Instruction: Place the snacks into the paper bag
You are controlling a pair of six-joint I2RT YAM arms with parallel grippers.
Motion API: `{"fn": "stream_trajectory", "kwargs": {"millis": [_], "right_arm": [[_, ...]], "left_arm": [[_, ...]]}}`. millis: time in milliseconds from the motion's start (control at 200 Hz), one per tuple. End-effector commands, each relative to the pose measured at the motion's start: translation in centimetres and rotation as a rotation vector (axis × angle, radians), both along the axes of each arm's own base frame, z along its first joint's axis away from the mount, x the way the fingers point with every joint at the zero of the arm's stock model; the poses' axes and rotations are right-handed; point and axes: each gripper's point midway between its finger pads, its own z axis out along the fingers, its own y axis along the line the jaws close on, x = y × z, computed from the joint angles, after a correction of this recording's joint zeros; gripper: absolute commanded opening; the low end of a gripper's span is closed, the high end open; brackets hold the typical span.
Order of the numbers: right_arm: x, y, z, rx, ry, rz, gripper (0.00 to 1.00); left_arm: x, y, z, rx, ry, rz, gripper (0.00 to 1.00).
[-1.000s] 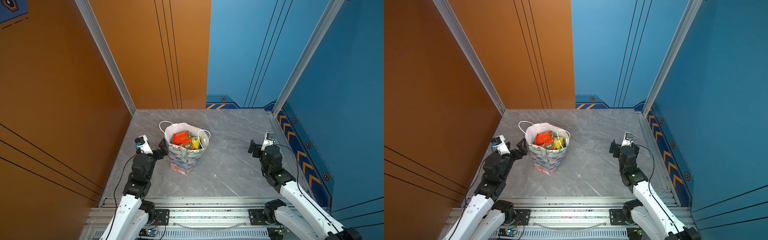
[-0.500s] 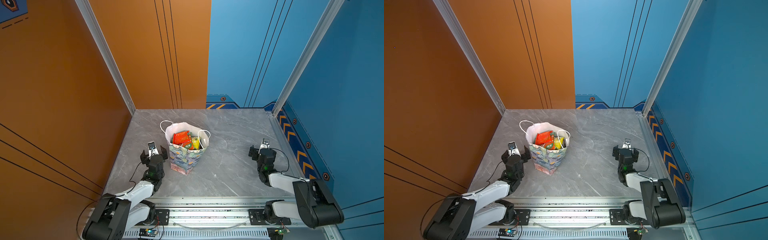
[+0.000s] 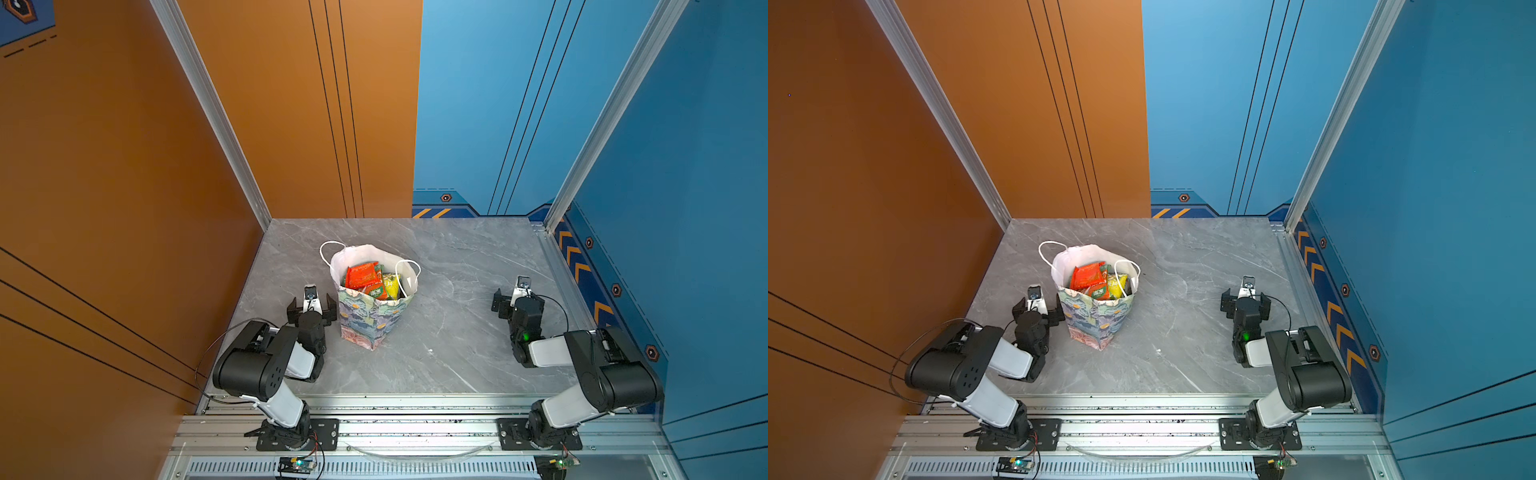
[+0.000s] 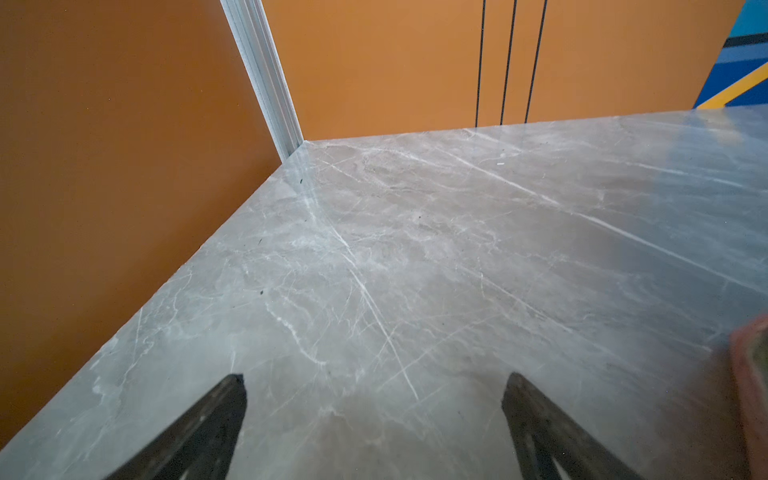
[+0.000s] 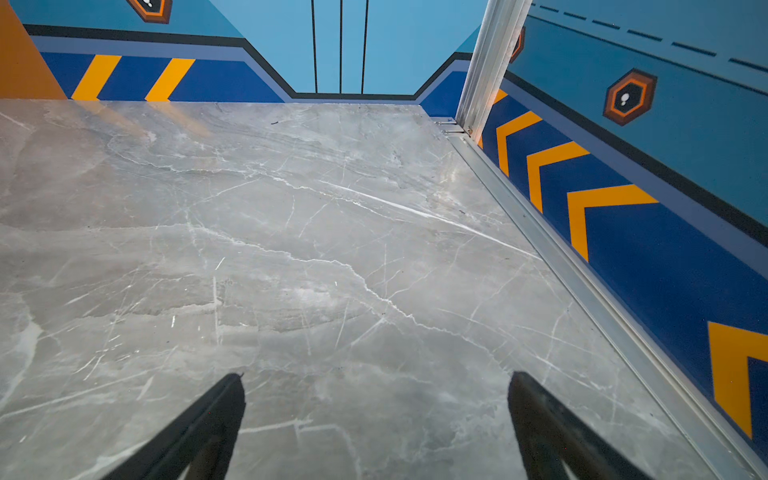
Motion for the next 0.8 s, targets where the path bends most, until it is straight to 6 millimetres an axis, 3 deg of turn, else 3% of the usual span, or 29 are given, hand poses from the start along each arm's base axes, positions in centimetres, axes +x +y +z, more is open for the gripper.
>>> {"fn": "stream_trajectory", "kwargs": {"millis": [0,175,796], "right_arm": [[1.3,0.1,0.7,0.045,0.006,0.041,1.00],[1.7,0.0,0.4,0.089,0.022,0.074,1.00],[1.7,0.0,0.4,0.089,0.024,0.073,1.00]], "left_arm": [[0.9,0.6,0.9,-0.035,-0.016,0.006,0.98],[2.9,1.7,0.0,-0.099,0.083,0.019,0.98],[3.3,1.0,-0.3,-0.083,0.115,-0.017,0.98]]}}
